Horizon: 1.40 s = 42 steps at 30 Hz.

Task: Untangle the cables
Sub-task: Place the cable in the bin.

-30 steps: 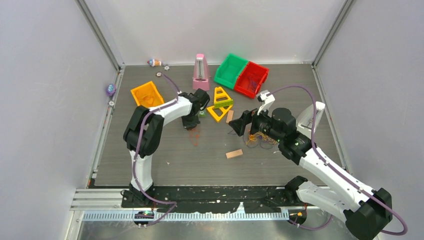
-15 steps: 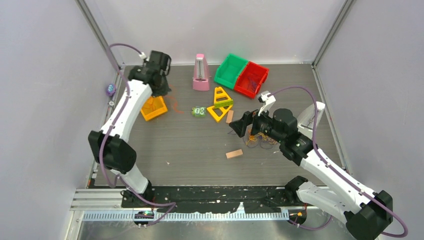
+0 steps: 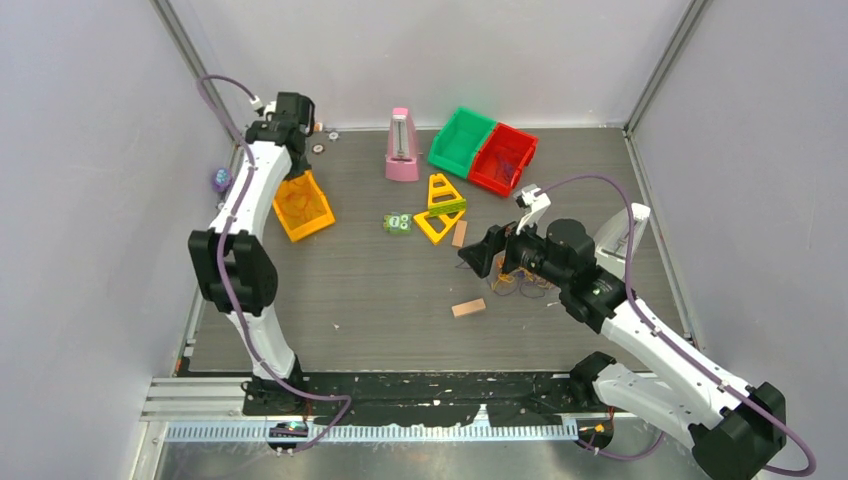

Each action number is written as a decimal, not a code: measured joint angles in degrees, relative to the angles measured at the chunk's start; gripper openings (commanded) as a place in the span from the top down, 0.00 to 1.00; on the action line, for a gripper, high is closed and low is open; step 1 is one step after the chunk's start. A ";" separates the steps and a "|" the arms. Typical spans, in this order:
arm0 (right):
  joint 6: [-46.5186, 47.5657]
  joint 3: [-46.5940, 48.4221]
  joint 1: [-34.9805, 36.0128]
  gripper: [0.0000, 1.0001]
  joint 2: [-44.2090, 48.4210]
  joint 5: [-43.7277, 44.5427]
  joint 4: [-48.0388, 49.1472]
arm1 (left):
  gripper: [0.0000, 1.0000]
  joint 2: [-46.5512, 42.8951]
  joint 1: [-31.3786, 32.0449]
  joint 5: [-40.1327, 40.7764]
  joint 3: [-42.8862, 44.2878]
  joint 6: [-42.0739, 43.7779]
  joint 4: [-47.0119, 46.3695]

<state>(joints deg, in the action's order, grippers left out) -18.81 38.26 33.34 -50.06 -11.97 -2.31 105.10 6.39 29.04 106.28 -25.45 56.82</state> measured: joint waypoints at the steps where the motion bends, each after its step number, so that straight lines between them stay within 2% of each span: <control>1: -0.02 -0.02 0.00 0.05 0.24 0.00 -0.02 | 1.00 1.05 -0.11 0.07 -0.81 0.09 -1.07; 7: -0.04 -0.59 -0.09 0.05 1.92 0.02 -0.02 | 1.00 6.21 -1.29 -0.13 -5.44 0.39 -8.26; 11: -0.20 -1.03 -0.09 0.05 2.14 0.04 -0.17 | 1.00 7.67 -2.75 0.09 -5.49 0.83 -11.45; 18: -0.20 -1.20 -0.09 0.04 2.05 0.11 -0.72 | 0.99 13.42 -3.52 1.18 -0.52 1.44 -8.46; 20: -0.22 -1.20 -0.09 0.04 2.05 0.11 -0.72 | 0.91 16.02 -3.52 0.09 1.70 1.40 -6.16; 23: -0.22 -1.20 -0.09 0.04 2.03 0.11 -0.74 | 0.69 19.76 -3.65 -2.27 5.42 0.87 -2.01; 27: -0.22 -1.20 -0.09 0.04 2.03 0.22 -0.76 | 0.32 21.68 -4.46 -5.97 7.34 -0.09 2.21; 29: -0.22 -1.20 -0.09 0.04 1.92 0.48 -0.81 | 0.22 20.39 -5.07 -7.34 5.62 -0.13 1.86; 31: -0.22 -1.20 -0.09 0.05 1.38 1.36 -0.96 | 0.16 17.33 -5.55 -9.14 1.57 -0.35 0.83; 34: -0.42 -1.14 -0.11 0.05 -0.26 3.76 -2.64 | 0.02 10.84 -5.84 -11.82 -4.83 -0.37 -0.74; 42: -1.79 2.71 -2.12 0.05 -6.71 17.62 -13.68 | 0.00 -10.03 -2.64 -20.98 -18.58 -0.07 -7.34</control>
<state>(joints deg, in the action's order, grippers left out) -20.60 40.97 31.22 -56.77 5.65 -15.99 95.07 3.75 8.05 87.70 -25.52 49.47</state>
